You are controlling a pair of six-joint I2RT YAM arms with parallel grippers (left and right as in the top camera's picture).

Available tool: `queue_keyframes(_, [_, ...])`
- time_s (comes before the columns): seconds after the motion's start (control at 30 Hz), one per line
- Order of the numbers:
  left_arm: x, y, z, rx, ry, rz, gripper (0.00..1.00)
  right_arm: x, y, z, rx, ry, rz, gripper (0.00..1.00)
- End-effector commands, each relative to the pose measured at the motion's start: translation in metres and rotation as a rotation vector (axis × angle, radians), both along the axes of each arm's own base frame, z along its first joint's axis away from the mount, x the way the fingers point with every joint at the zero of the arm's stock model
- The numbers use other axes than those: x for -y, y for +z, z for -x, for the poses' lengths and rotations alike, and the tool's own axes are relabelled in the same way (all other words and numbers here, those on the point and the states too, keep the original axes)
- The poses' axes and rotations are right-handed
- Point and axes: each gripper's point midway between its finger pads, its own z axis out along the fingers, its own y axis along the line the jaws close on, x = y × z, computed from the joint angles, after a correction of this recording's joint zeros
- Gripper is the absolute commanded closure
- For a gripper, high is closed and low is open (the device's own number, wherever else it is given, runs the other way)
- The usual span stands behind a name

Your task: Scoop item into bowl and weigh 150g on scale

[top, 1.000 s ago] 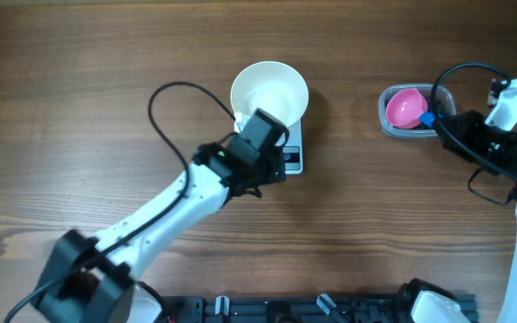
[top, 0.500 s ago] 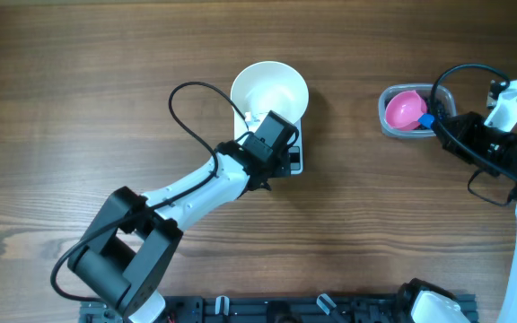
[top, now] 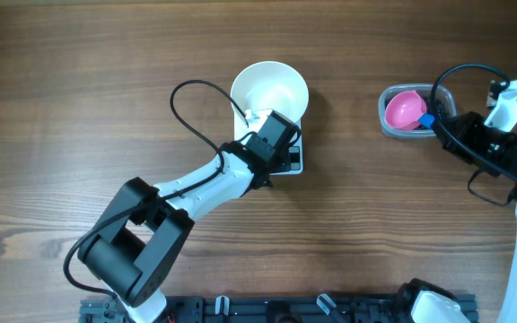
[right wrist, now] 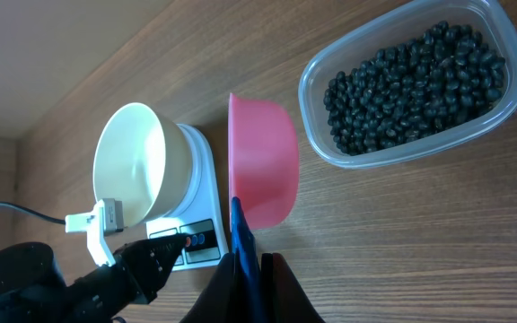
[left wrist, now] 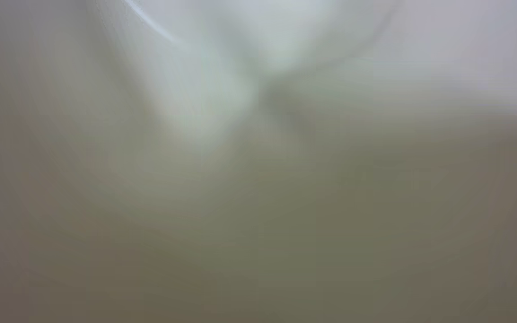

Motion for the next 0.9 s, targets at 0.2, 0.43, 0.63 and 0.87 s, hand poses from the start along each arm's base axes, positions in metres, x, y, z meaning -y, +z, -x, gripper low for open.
queue_keyframes(0.2, [-0.001, -0.009, 0.005, -0.021, -0.016, -0.02, 0.96, 0.002, 0.006, -0.002, 0.02, 0.01, 0.021, 0.96])
queue_keyframes(0.43, [-0.001, -0.01, 0.006, -0.029, -0.018, -0.02, 0.96, 0.002, 0.006, -0.001, 0.018, 0.01, 0.02, 0.96])
queue_keyframes(0.63, [0.001, -0.01, 0.008, -0.038, -0.026, -0.007, 0.96, 0.002, 0.006, -0.001, 0.017, 0.01, 0.02, 0.96])
queue_keyframes(0.87, [0.001, -0.02, 0.009, -0.056, -0.028, -0.015, 0.96, 0.002, 0.006, -0.001, 0.016, 0.01, 0.019, 0.96])
